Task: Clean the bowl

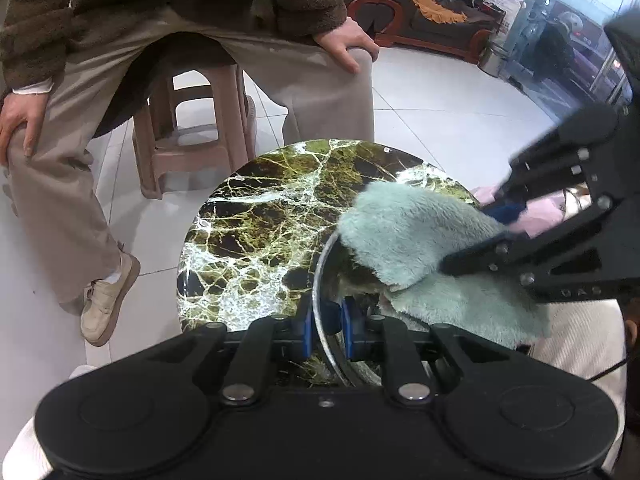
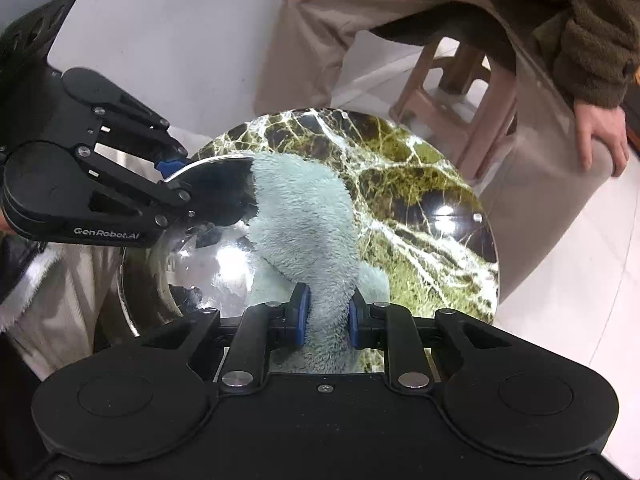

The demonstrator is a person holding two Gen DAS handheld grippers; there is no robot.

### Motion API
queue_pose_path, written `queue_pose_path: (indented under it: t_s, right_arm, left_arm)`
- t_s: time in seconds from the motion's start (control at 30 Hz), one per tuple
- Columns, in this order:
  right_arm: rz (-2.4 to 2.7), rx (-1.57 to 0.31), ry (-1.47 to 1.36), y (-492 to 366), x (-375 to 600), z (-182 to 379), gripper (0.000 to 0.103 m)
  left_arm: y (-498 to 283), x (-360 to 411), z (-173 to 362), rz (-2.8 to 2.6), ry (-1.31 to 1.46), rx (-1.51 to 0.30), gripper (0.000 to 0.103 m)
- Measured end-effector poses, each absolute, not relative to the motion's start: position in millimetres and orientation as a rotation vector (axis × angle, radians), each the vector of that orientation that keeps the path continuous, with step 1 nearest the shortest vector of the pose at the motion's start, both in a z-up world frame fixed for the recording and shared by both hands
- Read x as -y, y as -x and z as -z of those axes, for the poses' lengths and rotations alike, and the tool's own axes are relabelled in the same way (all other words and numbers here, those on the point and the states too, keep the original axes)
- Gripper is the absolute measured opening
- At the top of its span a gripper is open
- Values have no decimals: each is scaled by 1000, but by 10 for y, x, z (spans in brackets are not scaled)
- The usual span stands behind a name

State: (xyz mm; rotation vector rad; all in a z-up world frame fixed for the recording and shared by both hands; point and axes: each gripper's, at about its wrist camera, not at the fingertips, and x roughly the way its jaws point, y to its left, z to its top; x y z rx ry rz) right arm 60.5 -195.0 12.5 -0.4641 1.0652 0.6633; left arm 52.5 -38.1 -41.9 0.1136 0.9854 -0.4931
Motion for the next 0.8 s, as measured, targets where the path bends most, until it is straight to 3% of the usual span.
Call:
queue_pose_path:
  t_s: [0.17, 0.33, 0.57, 0.8]
  right_arm:
    - [-705, -1018, 423, -810, 1743, -167, 21]
    - [-656, -1098, 220, -898, 2032, -64, 20]
    - [-521, -1145, -138, -324, 2521, -2, 24]
    - [-502, -1106, -141, -267, 2511, 19, 24]
  left_arm:
    - [-473, 372, 423, 481, -116, -984, 15]
    - [-430, 377, 445, 471, -101, -959, 15]
    - [-403, 345, 473, 448, -33, -938, 15]
    - [-596, 387, 321, 427, 9, -897, 16]
